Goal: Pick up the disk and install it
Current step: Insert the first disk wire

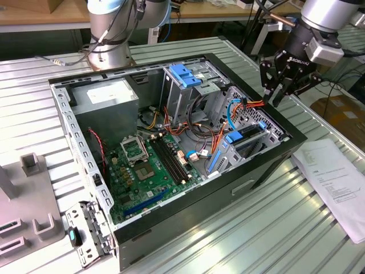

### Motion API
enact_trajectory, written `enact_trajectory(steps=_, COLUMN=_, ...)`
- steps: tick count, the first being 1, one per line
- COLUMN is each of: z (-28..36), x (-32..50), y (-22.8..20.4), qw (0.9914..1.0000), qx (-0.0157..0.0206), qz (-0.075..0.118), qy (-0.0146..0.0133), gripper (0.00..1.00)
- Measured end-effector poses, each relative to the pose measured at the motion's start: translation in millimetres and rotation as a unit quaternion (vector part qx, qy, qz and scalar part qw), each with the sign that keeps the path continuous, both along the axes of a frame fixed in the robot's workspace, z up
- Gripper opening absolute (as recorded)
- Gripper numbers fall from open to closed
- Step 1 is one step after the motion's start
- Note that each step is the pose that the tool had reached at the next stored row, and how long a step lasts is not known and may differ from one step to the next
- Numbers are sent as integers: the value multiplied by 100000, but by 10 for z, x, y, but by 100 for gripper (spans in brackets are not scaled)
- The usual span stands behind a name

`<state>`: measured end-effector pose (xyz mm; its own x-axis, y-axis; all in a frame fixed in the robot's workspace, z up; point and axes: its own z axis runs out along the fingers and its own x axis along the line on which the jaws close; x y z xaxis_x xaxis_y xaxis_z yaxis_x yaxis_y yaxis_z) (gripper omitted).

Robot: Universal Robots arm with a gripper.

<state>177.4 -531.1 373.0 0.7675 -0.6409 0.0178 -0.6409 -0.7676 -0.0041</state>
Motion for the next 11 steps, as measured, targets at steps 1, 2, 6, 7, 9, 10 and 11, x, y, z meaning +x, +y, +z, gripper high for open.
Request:
enact_trajectory(steps=1, z=-3, x=-1, y=8, qw=100000, qx=-5, qz=164, qy=-224, gripper=31)
enact_trajectory(steps=2, z=-6, x=-1, y=16, qw=99998, qx=-5, qz=293, qy=-551, gripper=31)
enact_trajectory(steps=6, z=-11, x=-5, y=39, qw=99984, qx=-2, qz=997, qy=-1470, gripper=31)
enact_trajectory(steps=7, z=-11, x=-5, y=39, qw=99981, qx=3, qz=1299, qy=-1477, gripper=31)
enact_trajectory(steps=9, z=-11, x=-8, y=39, qw=99969, qx=15, qz=2013, qy=-1483, gripper=31)
enact_trajectory(steps=10, z=-11, x=-10, y=39, qw=99958, qx=19, qz=2496, qy=-1483, gripper=31)
enact_trajectory(steps=11, z=-11, x=-12, y=39, qw=99944, qx=29, qz=3005, qy=-1482, gripper=31)
